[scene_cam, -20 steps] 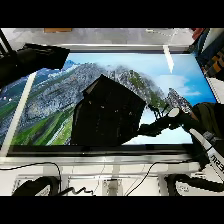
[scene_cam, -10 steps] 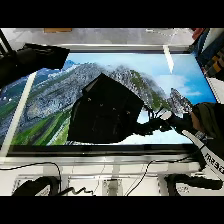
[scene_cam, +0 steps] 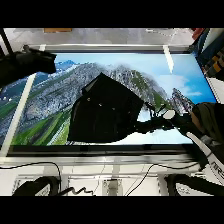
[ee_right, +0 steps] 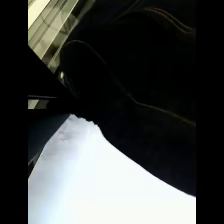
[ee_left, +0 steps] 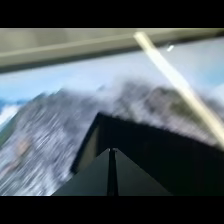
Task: Fold the clothes and pants, and hang the long-sleeved shirts on hangers.
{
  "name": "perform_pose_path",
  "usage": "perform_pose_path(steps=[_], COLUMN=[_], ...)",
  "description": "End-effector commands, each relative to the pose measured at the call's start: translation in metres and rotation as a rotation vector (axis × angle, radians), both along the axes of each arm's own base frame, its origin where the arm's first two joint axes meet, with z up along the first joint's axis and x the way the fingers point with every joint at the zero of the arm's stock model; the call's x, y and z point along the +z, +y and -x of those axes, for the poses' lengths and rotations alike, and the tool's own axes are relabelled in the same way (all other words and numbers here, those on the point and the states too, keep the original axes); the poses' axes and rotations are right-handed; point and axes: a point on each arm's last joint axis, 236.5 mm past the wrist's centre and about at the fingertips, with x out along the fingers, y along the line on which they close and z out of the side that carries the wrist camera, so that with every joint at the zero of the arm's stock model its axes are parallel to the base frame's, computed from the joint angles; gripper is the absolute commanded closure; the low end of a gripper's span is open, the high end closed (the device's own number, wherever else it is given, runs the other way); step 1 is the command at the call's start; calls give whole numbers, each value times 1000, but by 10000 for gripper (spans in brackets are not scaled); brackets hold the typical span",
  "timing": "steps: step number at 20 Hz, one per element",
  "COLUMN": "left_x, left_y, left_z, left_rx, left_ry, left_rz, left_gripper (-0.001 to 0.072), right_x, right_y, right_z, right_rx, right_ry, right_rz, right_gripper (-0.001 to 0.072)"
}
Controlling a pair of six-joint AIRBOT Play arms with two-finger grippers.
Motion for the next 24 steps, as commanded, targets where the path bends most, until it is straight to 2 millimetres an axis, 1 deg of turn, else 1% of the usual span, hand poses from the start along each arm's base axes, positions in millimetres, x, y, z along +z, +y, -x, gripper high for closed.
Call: perform_pose_path(steps=[1, 2, 3, 4, 5, 6, 7, 8, 9, 11, 12, 14, 16, 17, 19, 24], left_x=[-97, -128, -162, -190, -216, -236, -255, -273, -294, -330, -341, -354, -363, -369, -382, -393], left_y=[85, 99, 107, 107, 101, 88, 71, 59, 52, 41, 32, 13, 2, -1, -1, -6], left_z=[26, 40, 56, 70, 81, 88, 98, 109, 120, 142, 153, 174, 190, 195, 198, 204], left_rx=[144, 161, 160, 139, 123, 97, 51, 18, 20, 22, -8, -91, -138, -137, -97, -109], left_ry=[385, 522, 665, 779, 870, 936, 999, 1050, 1099, 1168, 1188, 1213, 1230, 1239, 1241, 1268], left_rz=[-224, -210, -174, -128, -47, 59, 169, 234, 281, 326, 349, 400, 433, 444, 460, 481], left_gripper=[667, 667, 655, 545, 343, 283, 283, 285, 288, 287, 287, 287, 287, 287, 287, 288], right_x=[23, 31, 36, 40, 41, 41, 41, 41, 41, 41, 42, 42, 42, 43, 43, 43], right_y=[-10, -10, -10, -11, -11, -11, -11, -11, -11, -12, -13, -14, -15, -15, -15, -15], right_z=[3, 1, -1, -4, -6, -7, -7, -7, -8, -12, -15, -18, -22, -23, -24, -24], right_rx=[66, 63, 59, 52, 47, 45, 44, 44, 42, 30, 23, 13, 4, 0, -2, -1], right_ry=[-103, -127, -150, -168, -176, -179, -181, -181, -182, -198, -207, -218, -231, -235, -238, -237], right_rz=[51, 48, 46, 47, 47, 48, 48, 48, 49, 53, 56, 58, 61, 62, 62, 62], right_gripper=[681, 681, 680, 681, 680, 681, 681, 681, 680, 680, 680, 680, 680, 680, 680, 680])
